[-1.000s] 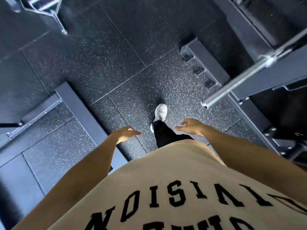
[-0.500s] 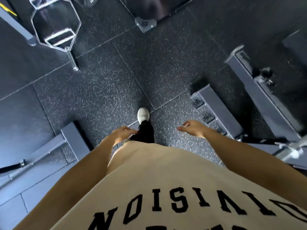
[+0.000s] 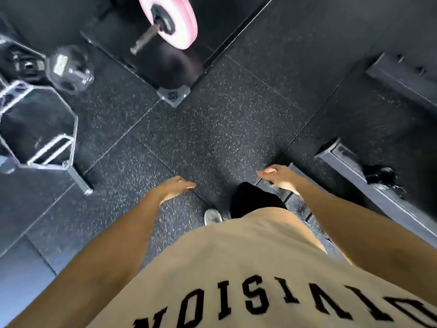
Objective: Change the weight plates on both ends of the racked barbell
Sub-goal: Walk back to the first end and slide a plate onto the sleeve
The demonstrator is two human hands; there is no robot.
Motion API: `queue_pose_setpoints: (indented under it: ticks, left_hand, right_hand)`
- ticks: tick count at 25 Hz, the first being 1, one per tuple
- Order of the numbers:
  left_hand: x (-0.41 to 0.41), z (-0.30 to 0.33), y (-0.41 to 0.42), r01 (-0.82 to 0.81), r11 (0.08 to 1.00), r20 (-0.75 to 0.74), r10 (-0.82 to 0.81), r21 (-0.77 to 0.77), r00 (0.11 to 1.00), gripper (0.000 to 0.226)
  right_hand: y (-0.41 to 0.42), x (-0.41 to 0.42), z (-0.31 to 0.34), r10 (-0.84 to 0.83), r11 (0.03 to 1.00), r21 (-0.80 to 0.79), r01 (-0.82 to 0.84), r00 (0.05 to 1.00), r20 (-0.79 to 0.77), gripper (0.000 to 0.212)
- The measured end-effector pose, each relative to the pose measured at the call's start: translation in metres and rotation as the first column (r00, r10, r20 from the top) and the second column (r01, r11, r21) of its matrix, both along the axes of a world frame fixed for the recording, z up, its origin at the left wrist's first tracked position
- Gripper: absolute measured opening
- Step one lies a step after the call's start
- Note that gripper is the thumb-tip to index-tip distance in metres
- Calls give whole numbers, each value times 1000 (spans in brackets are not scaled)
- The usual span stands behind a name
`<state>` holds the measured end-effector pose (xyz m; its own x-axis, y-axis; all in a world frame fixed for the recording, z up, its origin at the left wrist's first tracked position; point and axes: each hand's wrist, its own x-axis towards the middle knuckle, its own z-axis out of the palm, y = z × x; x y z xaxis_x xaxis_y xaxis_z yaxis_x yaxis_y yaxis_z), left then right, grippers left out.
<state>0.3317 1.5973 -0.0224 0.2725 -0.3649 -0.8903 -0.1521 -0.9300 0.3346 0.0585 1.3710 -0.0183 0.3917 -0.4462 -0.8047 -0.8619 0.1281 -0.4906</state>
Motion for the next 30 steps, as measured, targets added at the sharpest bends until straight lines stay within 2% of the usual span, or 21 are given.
queue_pose_setpoints:
  ticks: [4, 7, 9, 13, 16, 24, 26, 30]
  left_hand:
    - [74, -8, -115, 177, 982, 4, -177, 61, 984, 68]
    - [123, -15, -203, 256, 960, 22, -260, 116, 965, 63]
    - [156, -7, -268, 187, 978, 31, -191, 91, 981, 55]
    - [215, 13, -417, 126, 992, 42, -125, -8, 991, 46]
    - [241, 15, -513, 133, 990, 63, -130, -48, 990, 49]
    - [325, -9, -814, 357, 934, 63, -356, 2, 932, 45]
    - [340, -1, -905, 440, 898, 66, -439, -2, 896, 42]
    - [349, 14, -1084, 619, 785, 53, -617, -24, 785, 47]
  right_hand:
    - [-93, 57, -26, -83, 996, 9, 84, 996, -43, 79]
    - [-172, 94, -42, 18, 1000, 27, -15, 992, -125, 60]
    - [-235, 117, -35, 37, 999, 21, -33, 986, -164, 54]
    - [-389, 164, -6, -71, 997, -23, 68, 989, -129, 65]
    - [-483, 195, 3, -139, 988, -67, 136, 989, -48, 59]
    - [-690, 246, -30, -347, 936, 4, 353, 924, -161, 65]
    - [-750, 252, -22, -441, 897, -37, 441, 885, -151, 68]
    - [-868, 249, -6, -582, 812, -122, 571, 806, -103, 52]
